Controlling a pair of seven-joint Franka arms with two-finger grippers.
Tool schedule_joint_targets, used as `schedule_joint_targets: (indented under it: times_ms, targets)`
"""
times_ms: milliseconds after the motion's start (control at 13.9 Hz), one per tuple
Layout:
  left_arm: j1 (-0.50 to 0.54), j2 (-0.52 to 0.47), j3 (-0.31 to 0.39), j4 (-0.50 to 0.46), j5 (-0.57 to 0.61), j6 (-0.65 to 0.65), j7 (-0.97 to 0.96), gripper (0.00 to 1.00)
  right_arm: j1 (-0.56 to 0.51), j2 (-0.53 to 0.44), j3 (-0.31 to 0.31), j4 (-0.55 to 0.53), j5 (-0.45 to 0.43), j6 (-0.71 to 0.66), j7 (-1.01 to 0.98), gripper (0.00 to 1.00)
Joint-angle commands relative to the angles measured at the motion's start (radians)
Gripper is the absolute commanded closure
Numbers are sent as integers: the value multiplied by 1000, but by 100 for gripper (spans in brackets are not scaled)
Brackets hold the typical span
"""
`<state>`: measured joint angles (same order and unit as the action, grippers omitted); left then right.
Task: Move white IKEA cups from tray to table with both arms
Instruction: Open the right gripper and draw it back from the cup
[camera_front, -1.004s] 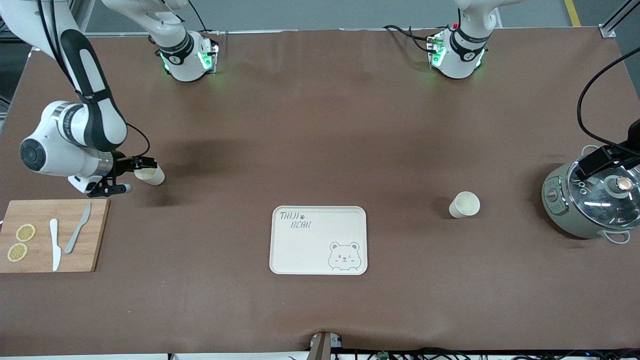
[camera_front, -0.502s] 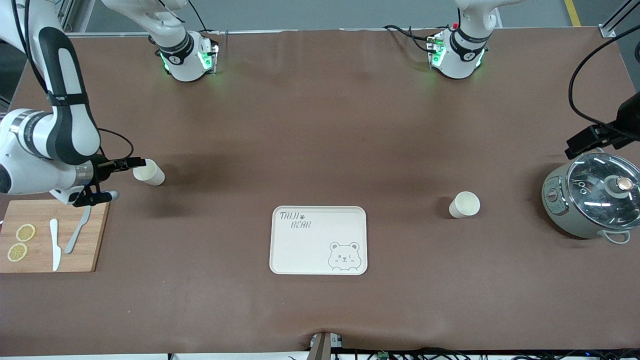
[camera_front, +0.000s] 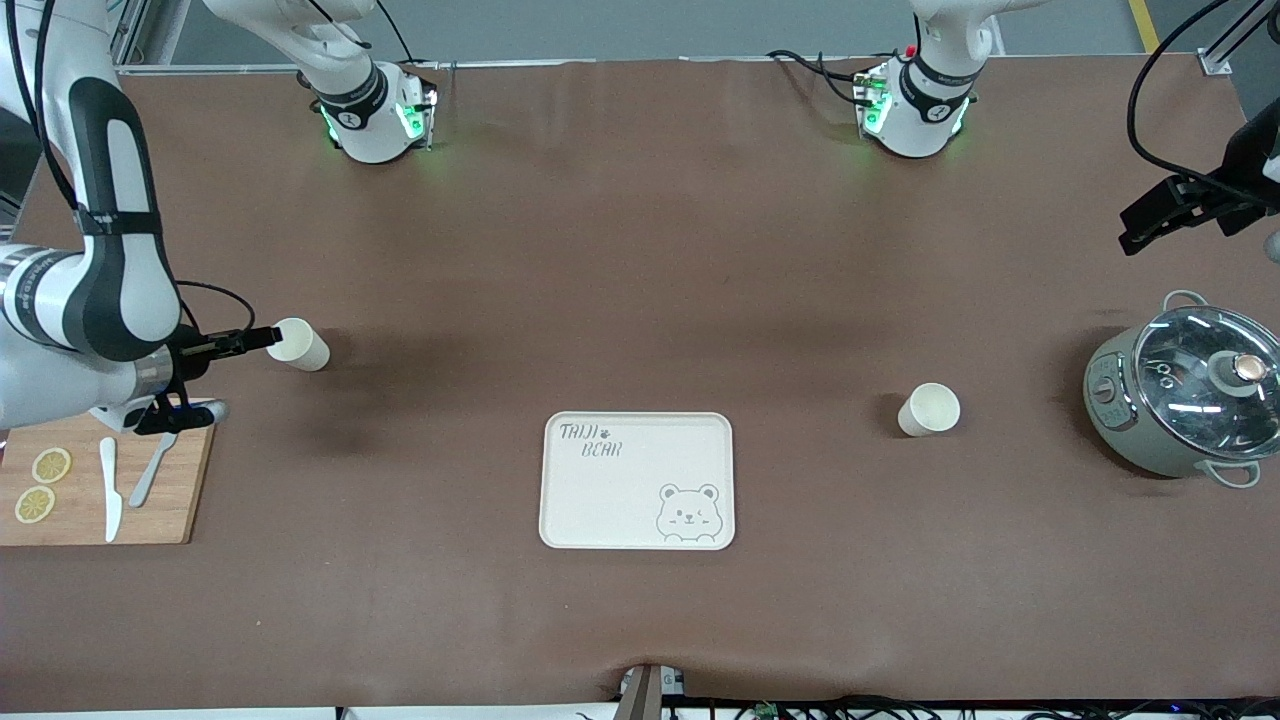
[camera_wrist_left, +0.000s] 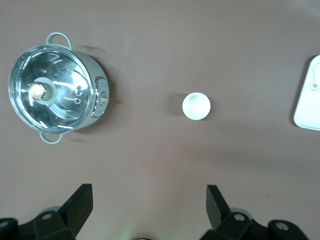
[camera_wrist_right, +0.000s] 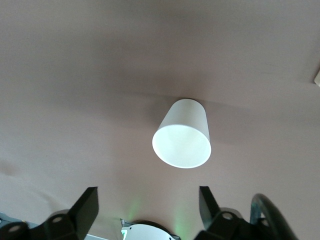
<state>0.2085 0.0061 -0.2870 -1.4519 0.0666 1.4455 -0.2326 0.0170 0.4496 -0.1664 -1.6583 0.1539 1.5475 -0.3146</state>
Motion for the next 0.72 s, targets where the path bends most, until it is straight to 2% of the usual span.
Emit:
schedule_joint_targets:
  times_ms: [0, 72, 143, 215, 502, 646]
  targets:
    - [17, -24, 0, -35, -41, 32, 18, 0, 12, 23, 10, 38, -16, -26, 51, 15]
    - [17, -25, 0, -35, -41, 38, 18, 0, 14, 21, 10, 38, -10, -21, 58, 13]
    - [17, -23, 0, -35, -41, 38, 18, 0, 15, 18, 11, 40, 1, -18, 71, 2]
    - [15, -17, 0, -30, -42, 39, 18, 0, 21, 17, 14, 46, 0, -18, 75, 0]
    - [15, -6, 0, -35, -74, 68, 18, 0, 115, 15, 11, 40, -8, 8, 134, 0]
    - [11, -17, -3, -68, -71, 70, 16, 0, 138, 17, 13, 44, -11, 92, 135, 0]
